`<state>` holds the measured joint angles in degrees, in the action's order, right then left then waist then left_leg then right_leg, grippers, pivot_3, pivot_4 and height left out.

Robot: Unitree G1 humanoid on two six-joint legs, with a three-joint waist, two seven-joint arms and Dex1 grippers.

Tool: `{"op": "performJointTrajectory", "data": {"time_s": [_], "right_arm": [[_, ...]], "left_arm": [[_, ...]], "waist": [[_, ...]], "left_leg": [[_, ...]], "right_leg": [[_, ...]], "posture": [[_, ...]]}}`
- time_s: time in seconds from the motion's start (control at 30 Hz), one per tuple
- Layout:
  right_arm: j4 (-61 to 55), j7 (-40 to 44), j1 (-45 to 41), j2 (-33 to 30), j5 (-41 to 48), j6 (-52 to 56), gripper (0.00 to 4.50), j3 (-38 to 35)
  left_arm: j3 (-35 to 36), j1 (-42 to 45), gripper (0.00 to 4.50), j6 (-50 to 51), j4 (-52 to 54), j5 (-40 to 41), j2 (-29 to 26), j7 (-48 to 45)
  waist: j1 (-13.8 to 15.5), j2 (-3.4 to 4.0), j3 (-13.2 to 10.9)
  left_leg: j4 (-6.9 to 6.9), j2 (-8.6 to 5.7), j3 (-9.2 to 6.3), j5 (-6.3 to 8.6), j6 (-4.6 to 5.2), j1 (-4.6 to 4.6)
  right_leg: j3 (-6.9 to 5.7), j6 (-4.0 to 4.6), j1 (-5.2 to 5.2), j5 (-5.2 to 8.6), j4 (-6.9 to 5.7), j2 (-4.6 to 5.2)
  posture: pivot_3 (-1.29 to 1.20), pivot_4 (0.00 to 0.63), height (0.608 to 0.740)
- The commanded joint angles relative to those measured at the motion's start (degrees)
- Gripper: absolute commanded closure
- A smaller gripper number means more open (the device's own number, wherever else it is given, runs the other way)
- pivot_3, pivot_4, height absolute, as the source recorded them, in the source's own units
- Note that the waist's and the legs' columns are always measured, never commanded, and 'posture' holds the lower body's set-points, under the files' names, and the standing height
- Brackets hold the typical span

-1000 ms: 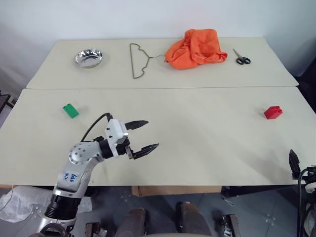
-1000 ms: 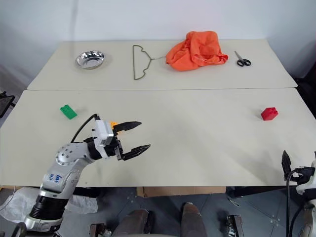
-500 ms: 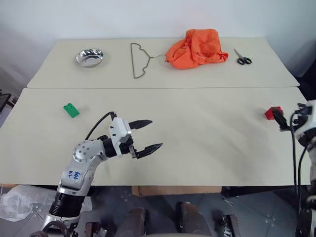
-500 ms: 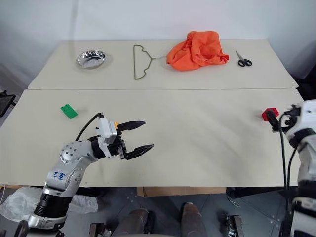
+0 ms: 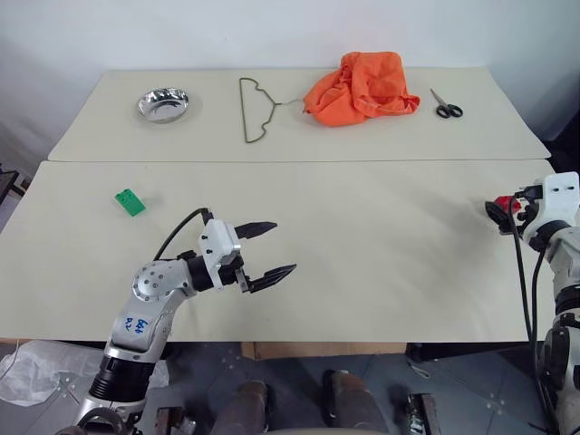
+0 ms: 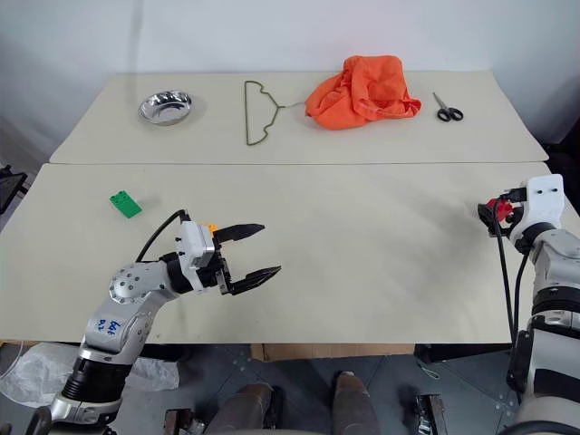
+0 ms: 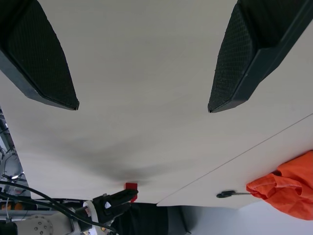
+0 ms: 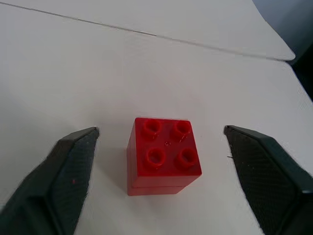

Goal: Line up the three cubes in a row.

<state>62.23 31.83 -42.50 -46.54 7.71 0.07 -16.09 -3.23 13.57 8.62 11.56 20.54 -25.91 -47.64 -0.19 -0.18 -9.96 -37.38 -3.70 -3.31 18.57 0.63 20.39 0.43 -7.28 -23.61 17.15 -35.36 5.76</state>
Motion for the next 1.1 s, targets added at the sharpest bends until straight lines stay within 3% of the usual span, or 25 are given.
{"op": "performJointTrajectory", "data": {"time_s": [0.03, 0.13, 0.2, 0.4, 0.47, 0.53, 0.63, 0.8, 1.1], "right_arm": [[0.12, 1.74, -1.07, -1.10, 0.53, -1.02, 1.58, -0.52], [0.17, 2.60, -0.70, -0.94, 0.02, -0.75, 2.68, 0.10], [-1.43, 4.31, -0.07, -0.77, -0.13, -2.24, 3.02, 0.63], [-17.28, 23.66, 3.03, 1.84, 7.04, -0.97, 3.02, 1.94], [-32.80, 33.95, 7.34, 1.70, 11.20, 6.74, 3.02, 7.02], [-43.17, 38.69, 9.73, 1.08, 12.89, 11.83, 3.02, 10.94], [-54.35, 45.38, 10.55, 1.07, 8.85, 10.53, 3.02, 21.13], [-60.06, 47.64, 11.72, 4.11, 8.42, 9.72, 3.02, 27.00], [-55.62, 43.76, 11.55, 8.59, 3.81, 5.82, 3.02, 29.37]], "left_arm": [[0.69, 0.33, 0.00, -1.17, 0.91, -0.17, -0.21, 0.11], [0.58, 0.35, 0.00, -1.26, 0.77, -0.40, -0.14, 0.01], [0.54, 0.42, 0.00, -1.37, 0.76, -0.60, -0.30, -0.16], [1.66, 0.00, 0.00, -1.19, 0.96, -0.24, -1.16, -0.39], [2.35, -0.92, 0.00, -0.88, 1.59, 0.16, -1.91, -0.64], [2.90, -1.47, 0.00, -0.46, 1.94, 0.57, -2.52, -0.66], [4.52, -4.64, 0.00, 0.89, 4.17, 1.65, -3.89, -0.83], [6.34, -8.11, 0.00, 2.40, 7.87, 2.89, -4.94, 0.11], [7.44, -9.23, 0.00, 3.97, 10.34, 3.00, -5.37, 1.70]], "waist": [[0.00, 0.00, 0.00], [-0.06, 0.00, 0.00], [-0.04, 0.00, 0.00], [-0.36, 0.00, 0.00], [-0.21, 0.01, 0.00], [-0.15, 0.01, 0.00], [-0.02, 0.02, -0.01], [0.59, 0.00, -0.02], [1.41, 0.00, -0.02]], "left_leg": [[0.00, 0.00, 0.00, 0.00, 0.00, 0.00], [0.00, 0.00, 0.01, 0.00, 0.00, 0.00], [-0.01, 0.03, 0.01, 0.01, -0.02, -0.01], [-0.02, 0.12, 0.04, 0.04, -0.06, -0.01], [-0.03, 0.23, 0.02, 0.08, -0.12, 0.00], [-0.08, 0.44, -0.01, 0.17, -0.24, 0.02], [-0.19, 0.45, -0.04, 0.24, -0.25, 0.04], [-0.30, 0.46, -0.17, 0.36, -0.25, 0.12], [-0.72, 0.43, -0.57, 0.42, -0.25, 0.77]], "right_leg": [[0.00, 0.00, 0.00, 0.00, 0.01, 0.00], [0.00, 0.00, 0.00, 0.00, 0.00, 0.00], [0.00, 0.00, 0.01, 0.00, 0.01, -0.02], [0.01, -0.01, 0.00, -0.01, 0.00, -0.10], [-0.01, -0.01, -0.01, -0.01, 0.00, -0.09], [-0.03, 0.06, -0.01, -0.03, -0.12, -0.14], [-0.05, 0.08, -0.02, -0.02, -0.06, -0.11], [-0.04, 0.13, 0.01, 0.01, 0.16, -0.07], [-0.12, 0.15, -0.24, -0.02, 0.24, -0.06]], "posture": [[0.00, 0.150, 0.740], [0.00, 0.150, 0.740], [0.00, 0.150, 0.740], [0.00, 0.150, 0.740], [0.00, 0.150, 0.740], [0.00, 0.150, 0.740], [0.00, 0.150, 0.740], [0.00, 0.150, 0.740], [0.00, 0.150, 0.740]]}}
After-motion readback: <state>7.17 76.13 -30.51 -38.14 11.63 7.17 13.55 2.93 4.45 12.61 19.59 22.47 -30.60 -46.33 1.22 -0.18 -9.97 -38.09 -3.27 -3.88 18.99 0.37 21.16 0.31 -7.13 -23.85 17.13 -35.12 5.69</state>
